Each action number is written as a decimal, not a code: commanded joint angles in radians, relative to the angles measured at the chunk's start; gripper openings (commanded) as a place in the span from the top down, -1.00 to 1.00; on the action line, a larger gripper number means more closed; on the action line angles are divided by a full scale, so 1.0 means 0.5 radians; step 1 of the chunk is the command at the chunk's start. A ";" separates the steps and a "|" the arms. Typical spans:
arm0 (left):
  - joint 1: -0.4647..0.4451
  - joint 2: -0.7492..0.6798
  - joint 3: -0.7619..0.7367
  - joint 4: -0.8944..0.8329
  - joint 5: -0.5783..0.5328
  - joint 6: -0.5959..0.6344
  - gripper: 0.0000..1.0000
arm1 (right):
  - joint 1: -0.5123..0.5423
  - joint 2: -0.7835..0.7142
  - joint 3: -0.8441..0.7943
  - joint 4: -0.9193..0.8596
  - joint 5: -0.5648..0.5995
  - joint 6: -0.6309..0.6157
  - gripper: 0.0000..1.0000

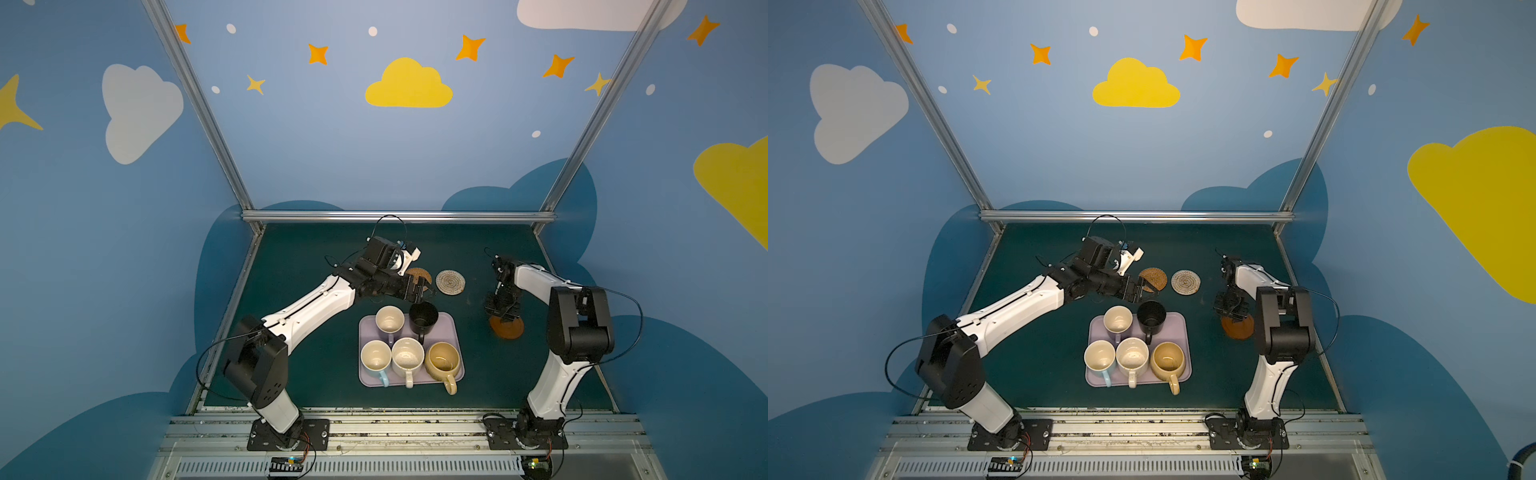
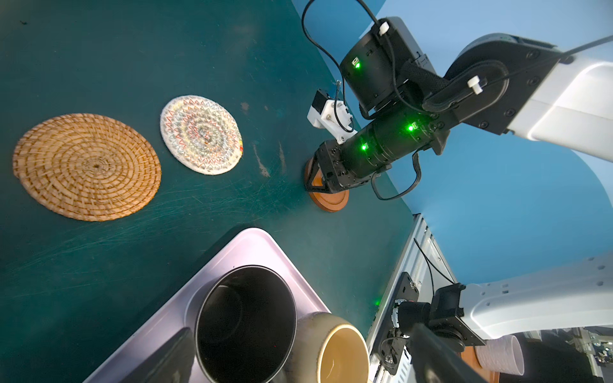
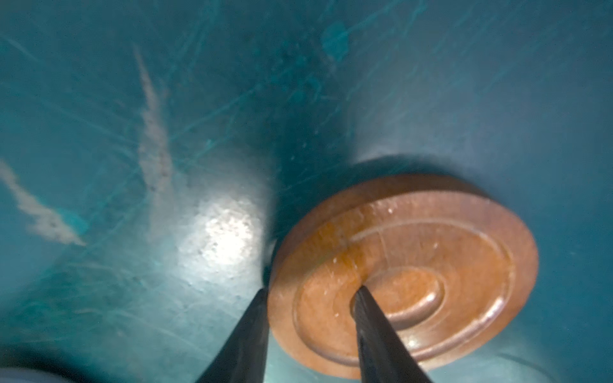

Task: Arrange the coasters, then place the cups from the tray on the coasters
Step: 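Slide the small brown wooden coaster with the right gripper toward the colourful coaster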

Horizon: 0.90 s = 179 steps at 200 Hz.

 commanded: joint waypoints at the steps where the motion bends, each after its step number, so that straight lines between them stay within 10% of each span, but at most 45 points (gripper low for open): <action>1: 0.019 -0.064 -0.025 0.038 0.046 -0.007 -0.99 | 0.004 0.102 0.067 0.050 -0.097 0.001 0.22; 179: 0.082 -0.085 -0.081 0.066 0.104 -0.030 -0.99 | 0.026 0.619 0.959 -0.159 -0.168 0.014 0.25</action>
